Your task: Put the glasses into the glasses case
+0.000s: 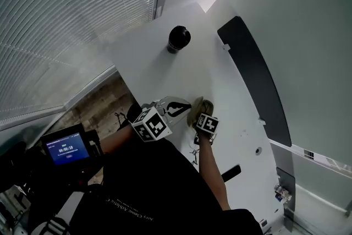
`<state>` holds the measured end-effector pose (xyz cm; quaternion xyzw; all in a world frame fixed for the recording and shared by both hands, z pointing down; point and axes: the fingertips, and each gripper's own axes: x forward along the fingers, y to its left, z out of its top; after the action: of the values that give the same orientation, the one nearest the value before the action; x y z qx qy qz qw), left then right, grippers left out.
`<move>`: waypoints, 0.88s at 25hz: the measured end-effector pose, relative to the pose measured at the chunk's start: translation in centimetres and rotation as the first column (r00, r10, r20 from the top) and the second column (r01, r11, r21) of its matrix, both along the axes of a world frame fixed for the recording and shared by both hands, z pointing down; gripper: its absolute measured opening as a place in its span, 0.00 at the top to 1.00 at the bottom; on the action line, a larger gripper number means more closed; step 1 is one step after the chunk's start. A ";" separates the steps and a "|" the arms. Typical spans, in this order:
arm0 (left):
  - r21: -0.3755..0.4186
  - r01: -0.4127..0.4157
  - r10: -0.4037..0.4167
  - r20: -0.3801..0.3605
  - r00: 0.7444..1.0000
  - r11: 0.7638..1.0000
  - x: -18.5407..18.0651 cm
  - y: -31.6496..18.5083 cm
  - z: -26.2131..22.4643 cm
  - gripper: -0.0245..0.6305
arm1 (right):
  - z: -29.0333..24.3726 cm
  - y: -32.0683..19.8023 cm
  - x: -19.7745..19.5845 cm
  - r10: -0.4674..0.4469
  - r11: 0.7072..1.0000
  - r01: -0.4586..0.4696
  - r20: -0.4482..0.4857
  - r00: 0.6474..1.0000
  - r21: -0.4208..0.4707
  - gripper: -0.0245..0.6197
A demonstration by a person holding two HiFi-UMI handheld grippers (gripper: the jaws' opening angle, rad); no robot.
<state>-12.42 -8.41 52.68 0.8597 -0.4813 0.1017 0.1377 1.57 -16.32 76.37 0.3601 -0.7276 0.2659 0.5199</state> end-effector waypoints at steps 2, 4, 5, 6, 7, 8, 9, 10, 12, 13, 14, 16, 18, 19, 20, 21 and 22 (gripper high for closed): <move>-0.003 -0.014 0.014 0.005 1.000 1.000 -0.2 0.4 0.0 0.95 | 0.0 -0.1 0.2 0.017 1.000 -0.017 0.000 1.000 0.016 0.81; -0.009 -0.035 0.035 0.006 0.999 0.999 -0.4 0.8 0.0 0.95 | -0.1 0.0 0.1 0.026 0.999 -0.026 0.002 1.000 0.031 0.81; -0.010 -0.045 0.045 0.007 0.999 0.999 -0.5 1.1 -0.1 0.95 | -0.1 0.3 -0.1 0.028 0.999 -0.029 0.010 1.000 0.035 0.81; -0.011 -0.053 0.053 0.008 0.999 0.999 -0.5 1.2 -0.3 0.95 | -0.3 0.5 -0.3 0.029 0.999 -0.030 0.026 0.999 0.036 0.81; -0.011 -0.063 0.063 0.006 0.998 0.998 -0.4 1.2 -0.5 0.95 | -0.6 0.6 -0.4 0.028 0.999 -0.029 0.046 0.999 0.036 0.81; -0.008 -0.074 0.074 0.002 0.997 0.997 -0.1 1.2 -0.7 0.95 | -0.9 0.7 -0.5 0.024 0.999 -0.027 0.068 0.997 0.040 0.81; -0.001 -0.088 0.088 -0.003 0.996 0.996 0.3 1.1 -0.9 0.95 | -1.3 0.6 -0.5 0.018 0.998 -0.023 0.091 0.996 0.054 0.80; 0.010 -0.105 0.105 -0.008 0.994 0.994 0.7 1.1 -1.0 0.95 | -1.8 0.6 -0.6 0.005 0.997 -0.015 0.111 0.994 0.082 0.80; 0.029 -0.153 0.153 -0.009 0.988 0.988 1.9 1.1 -0.6 0.95 | -2.8 0.9 -0.9 -0.054 0.987 0.033 0.133 0.990 0.156 0.80; 0.032 -0.183 0.183 -0.009 0.983 0.983 2.5 1.2 -0.1 0.95 | -3.1 1.4 -1.2 -0.092 0.979 0.065 0.137 0.986 0.191 0.80; 0.031 -0.213 0.213 -0.010 0.977 0.977 3.1 1.3 0.4 0.95 | -3.5 1.8 -1.4 -0.125 0.971 0.092 0.141 0.982 0.222 0.80; 0.027 -0.269 0.270 -0.012 0.963 0.963 4.5 1.3 1.0 0.95 | -4.5 2.6 -1.5 -0.159 0.957 0.111 0.162 0.974 0.269 0.80; 0.026 -0.316 0.316 -0.006 0.949 0.948 6.2 1.2 0.7 0.95 | -5.9 3.1 -0.6 -0.151 0.950 0.088 0.195 0.969 0.300 0.80; 0.025 -0.333 0.333 -0.004 0.943 0.943 7.1 1.2 0.4 0.95 | -6.7 3.4 0.1 -0.137 0.948 0.066 0.212 0.968 0.311 0.80; 0.024 -0.346 0.346 -0.003 0.938 0.938 7.9 1.1 0.1 0.95 | -7.6 3.8 0.8 -0.119 0.947 0.041 0.232 0.965 0.318 0.80; 0.021 -0.358 0.358 -0.003 0.934 0.933 8.6 1.1 -0.2 0.95 | -8.5 4.2 1.5 -0.100 0.946 0.013 0.253 0.962 0.323 0.80; 0.015 -0.371 0.371 -0.003 0.928 0.928 9.2 1.2 -0.4 0.95 | -9.3 4.7 2.2 -0.081 0.944 -0.015 0.274 0.958 0.329 0.80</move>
<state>-3.20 -7.21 52.26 0.9364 -0.3104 0.1202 0.1113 3.81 -11.60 67.08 0.3871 -0.8345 0.1814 0.3475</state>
